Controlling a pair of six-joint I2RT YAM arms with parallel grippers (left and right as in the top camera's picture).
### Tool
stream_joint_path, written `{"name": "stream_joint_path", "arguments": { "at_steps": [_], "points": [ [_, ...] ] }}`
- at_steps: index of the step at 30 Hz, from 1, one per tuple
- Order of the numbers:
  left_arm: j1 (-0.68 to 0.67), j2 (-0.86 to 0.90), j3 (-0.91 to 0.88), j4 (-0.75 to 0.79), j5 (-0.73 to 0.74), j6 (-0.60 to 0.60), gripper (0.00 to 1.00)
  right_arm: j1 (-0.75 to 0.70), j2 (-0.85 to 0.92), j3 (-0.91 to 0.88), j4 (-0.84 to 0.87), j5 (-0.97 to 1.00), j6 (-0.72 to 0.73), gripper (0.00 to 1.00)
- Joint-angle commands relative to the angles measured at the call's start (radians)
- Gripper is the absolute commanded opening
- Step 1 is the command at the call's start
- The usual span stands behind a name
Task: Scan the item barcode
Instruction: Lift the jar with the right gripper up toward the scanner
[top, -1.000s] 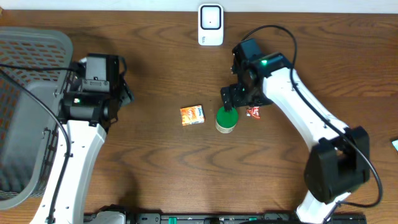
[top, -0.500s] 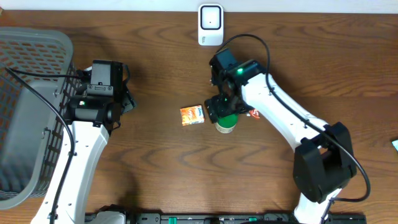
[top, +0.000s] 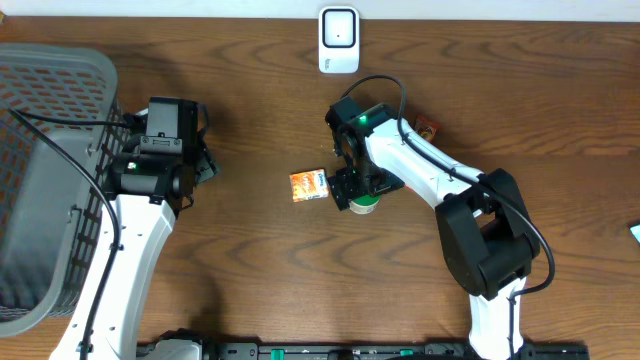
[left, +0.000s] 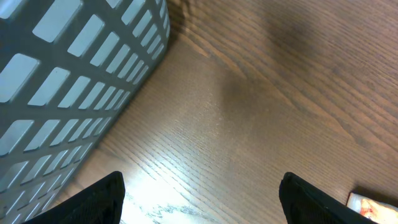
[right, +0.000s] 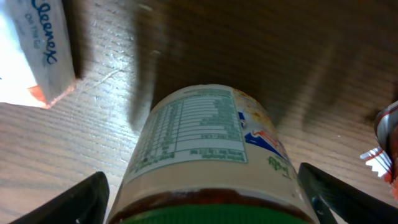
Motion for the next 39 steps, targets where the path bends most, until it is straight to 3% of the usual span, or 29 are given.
{"name": "stream_joint_path", "arguments": {
  "at_steps": [1,14,22,25,33,39],
  "points": [
    [0.002,0.003,0.001,-0.004,-0.002,-0.01,0.8,0.002,0.001,0.0,0.005,0.023,-0.006,0.9],
    [0.002,0.003,-0.049,-0.01,-0.002,-0.009,0.8,0.002,0.02,-0.066,0.084,0.033,0.034,0.9],
    [0.002,0.003,-0.06,-0.01,-0.002,-0.01,0.8,0.002,0.022,-0.071,0.079,0.037,0.071,0.59],
    [0.002,0.003,-0.061,-0.01,-0.002,-0.01,0.8,-0.004,0.021,-0.044,0.038,0.037,0.076,0.58],
    [0.002,0.003,-0.061,-0.01,-0.002,-0.01,0.8,-0.019,0.021,0.248,-0.173,0.106,0.076,0.58],
    [0.002,0.003,-0.061,-0.01,-0.002,-0.01,0.8,-0.018,0.021,0.553,-0.208,0.255,0.076,0.56]
  ]
}}
